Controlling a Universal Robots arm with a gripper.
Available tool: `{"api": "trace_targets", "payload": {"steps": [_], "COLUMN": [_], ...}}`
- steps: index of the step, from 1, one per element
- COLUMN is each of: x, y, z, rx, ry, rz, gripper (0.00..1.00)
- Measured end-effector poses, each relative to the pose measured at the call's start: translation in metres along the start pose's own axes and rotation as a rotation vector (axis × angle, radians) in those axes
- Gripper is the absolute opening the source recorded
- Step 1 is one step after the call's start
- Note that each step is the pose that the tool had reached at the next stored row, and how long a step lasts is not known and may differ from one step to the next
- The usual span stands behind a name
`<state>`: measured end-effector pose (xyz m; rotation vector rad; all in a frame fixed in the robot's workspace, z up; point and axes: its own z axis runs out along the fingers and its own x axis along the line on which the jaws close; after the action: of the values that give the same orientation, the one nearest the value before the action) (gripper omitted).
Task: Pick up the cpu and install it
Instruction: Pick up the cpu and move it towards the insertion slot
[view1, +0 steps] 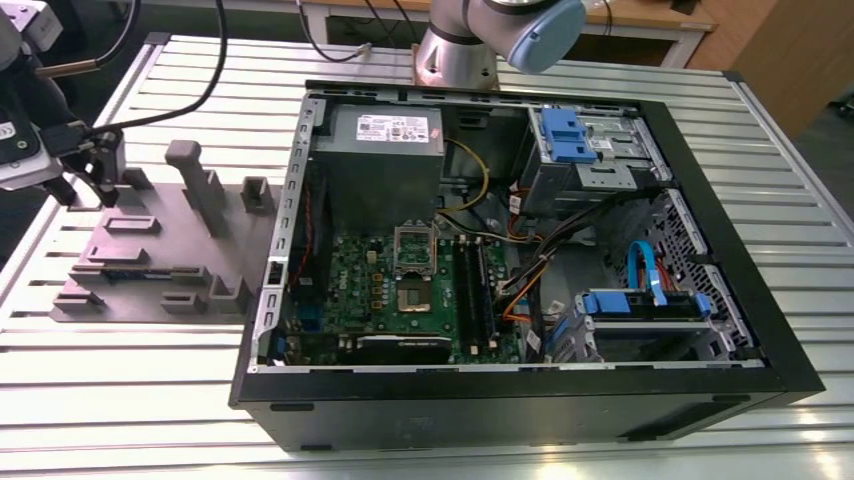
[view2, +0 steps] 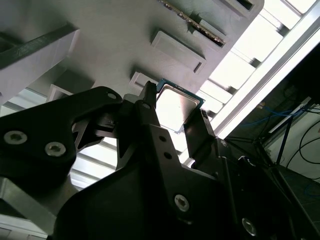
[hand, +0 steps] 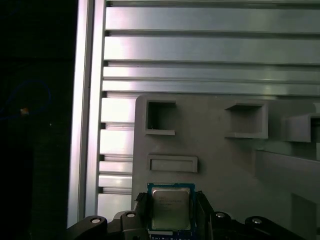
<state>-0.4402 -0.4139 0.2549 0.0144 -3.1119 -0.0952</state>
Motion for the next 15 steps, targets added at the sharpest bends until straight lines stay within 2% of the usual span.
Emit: {"api": "trace_targets", "payload": {"steps": [15], "x": [0.0001], "y": [0.0002], "z": [-0.0037], "rx": [0.0000], "ry": [0.0000], "rz": [0.000], "gripper": [0.47]}}
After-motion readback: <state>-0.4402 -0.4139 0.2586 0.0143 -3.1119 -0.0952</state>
